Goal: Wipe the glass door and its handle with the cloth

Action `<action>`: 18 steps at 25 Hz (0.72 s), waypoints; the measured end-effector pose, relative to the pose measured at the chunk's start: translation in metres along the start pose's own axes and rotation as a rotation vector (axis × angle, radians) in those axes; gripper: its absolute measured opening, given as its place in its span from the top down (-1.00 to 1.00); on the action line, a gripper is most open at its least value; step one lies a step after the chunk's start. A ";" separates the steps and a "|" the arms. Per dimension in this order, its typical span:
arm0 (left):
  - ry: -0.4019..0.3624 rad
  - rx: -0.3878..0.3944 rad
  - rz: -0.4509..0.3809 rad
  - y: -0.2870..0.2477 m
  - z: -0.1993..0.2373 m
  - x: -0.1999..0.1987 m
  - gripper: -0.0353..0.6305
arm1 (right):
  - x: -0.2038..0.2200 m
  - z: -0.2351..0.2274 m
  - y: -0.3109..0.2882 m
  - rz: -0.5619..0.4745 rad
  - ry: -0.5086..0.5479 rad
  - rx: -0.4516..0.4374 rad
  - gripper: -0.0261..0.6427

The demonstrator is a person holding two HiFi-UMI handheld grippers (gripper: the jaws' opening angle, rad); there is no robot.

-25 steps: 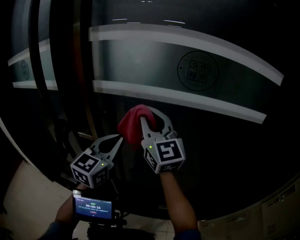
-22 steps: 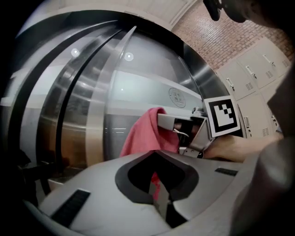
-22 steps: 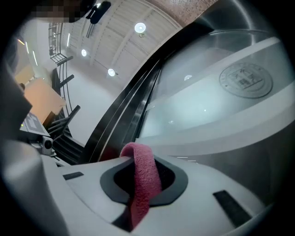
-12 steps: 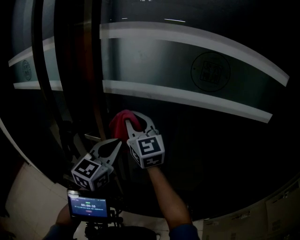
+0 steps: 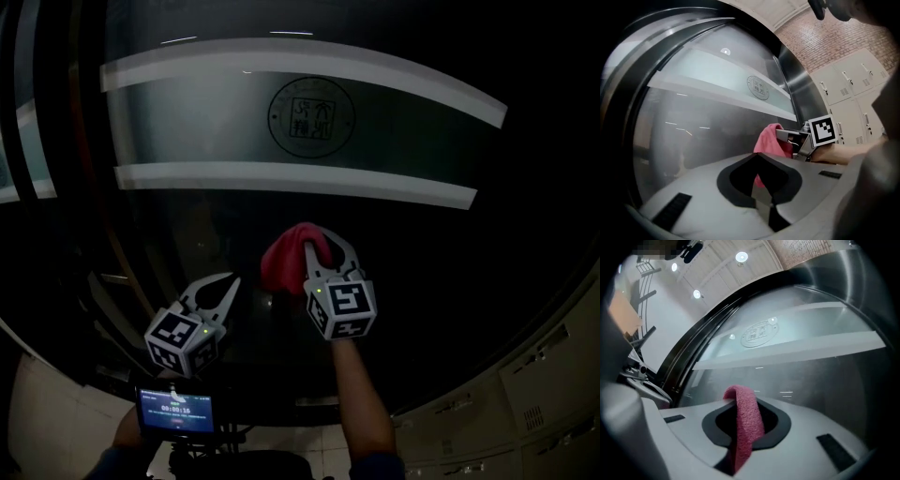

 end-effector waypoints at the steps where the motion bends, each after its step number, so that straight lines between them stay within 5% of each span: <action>1: -0.001 0.010 -0.001 -0.009 -0.009 -0.001 0.85 | 0.004 -0.020 0.012 0.007 -0.001 0.029 0.83; 10: -0.011 0.066 0.021 -0.069 -0.072 -0.004 0.85 | 0.036 -0.177 0.105 0.048 -0.068 0.290 0.83; 18: -0.025 0.054 0.029 -0.084 -0.087 -0.008 0.85 | 0.043 -0.221 0.129 0.020 -0.109 0.362 0.83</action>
Point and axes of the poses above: the fingertips, and each gripper's own axes: y backward along the fingers, z to its left, x out of its underside, the point moved 6 cm from there along y, backward along the fingers, and after that the axes turned 13 degrees about z, right-handed, at the moved point
